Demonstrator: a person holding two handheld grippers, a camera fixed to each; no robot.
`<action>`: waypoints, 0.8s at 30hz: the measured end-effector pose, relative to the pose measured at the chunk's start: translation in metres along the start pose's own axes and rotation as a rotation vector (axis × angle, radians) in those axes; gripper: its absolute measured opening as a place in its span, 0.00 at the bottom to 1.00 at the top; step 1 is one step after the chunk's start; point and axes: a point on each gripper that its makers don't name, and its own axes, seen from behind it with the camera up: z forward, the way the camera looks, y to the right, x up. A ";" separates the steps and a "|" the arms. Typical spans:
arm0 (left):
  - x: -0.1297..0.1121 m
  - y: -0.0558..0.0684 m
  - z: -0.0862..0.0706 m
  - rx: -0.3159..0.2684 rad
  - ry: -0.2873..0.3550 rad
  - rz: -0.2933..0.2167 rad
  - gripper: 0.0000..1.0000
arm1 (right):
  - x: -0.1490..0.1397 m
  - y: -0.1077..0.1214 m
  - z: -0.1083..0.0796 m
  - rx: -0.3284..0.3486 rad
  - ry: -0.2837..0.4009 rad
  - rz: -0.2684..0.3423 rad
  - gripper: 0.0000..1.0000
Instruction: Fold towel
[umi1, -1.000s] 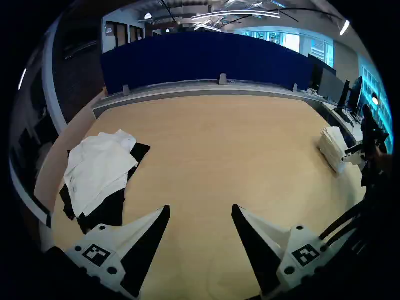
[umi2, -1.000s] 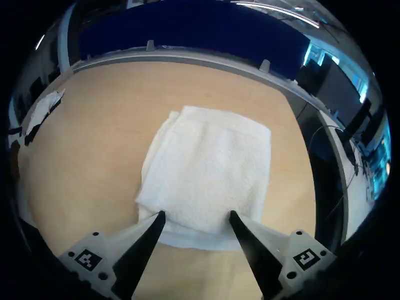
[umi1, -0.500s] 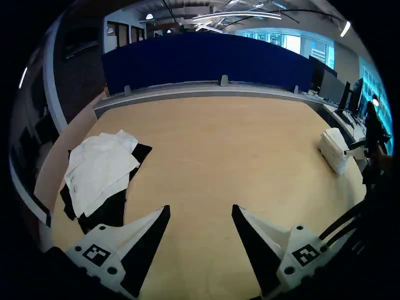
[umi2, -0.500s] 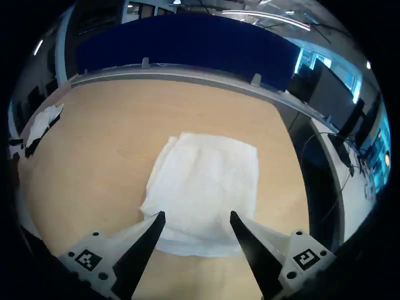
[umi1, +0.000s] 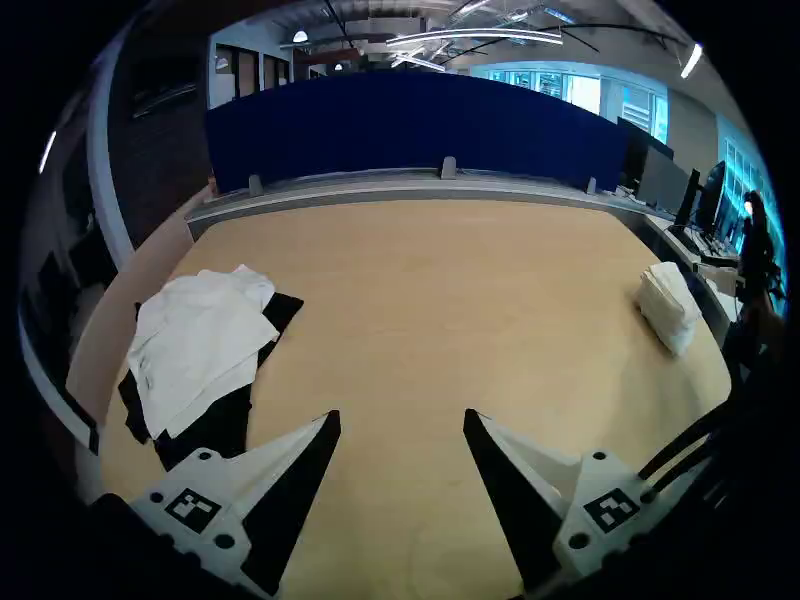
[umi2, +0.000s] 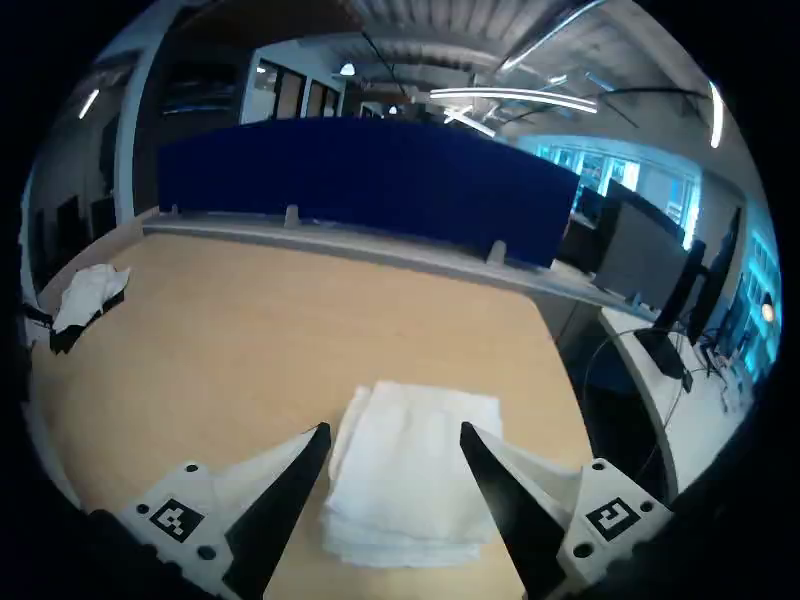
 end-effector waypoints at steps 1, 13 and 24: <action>0.000 0.000 0.001 -0.001 0.001 -0.001 0.91 | 0.010 -0.002 -0.002 -0.005 0.032 0.005 1.00; 0.008 -0.002 0.003 -0.013 0.025 -0.011 0.91 | 0.081 -0.014 -0.023 -0.082 0.300 0.102 1.00; 0.039 -0.017 0.004 0.004 0.140 -0.051 0.91 | 0.102 -0.039 -0.032 -0.086 0.324 0.105 1.00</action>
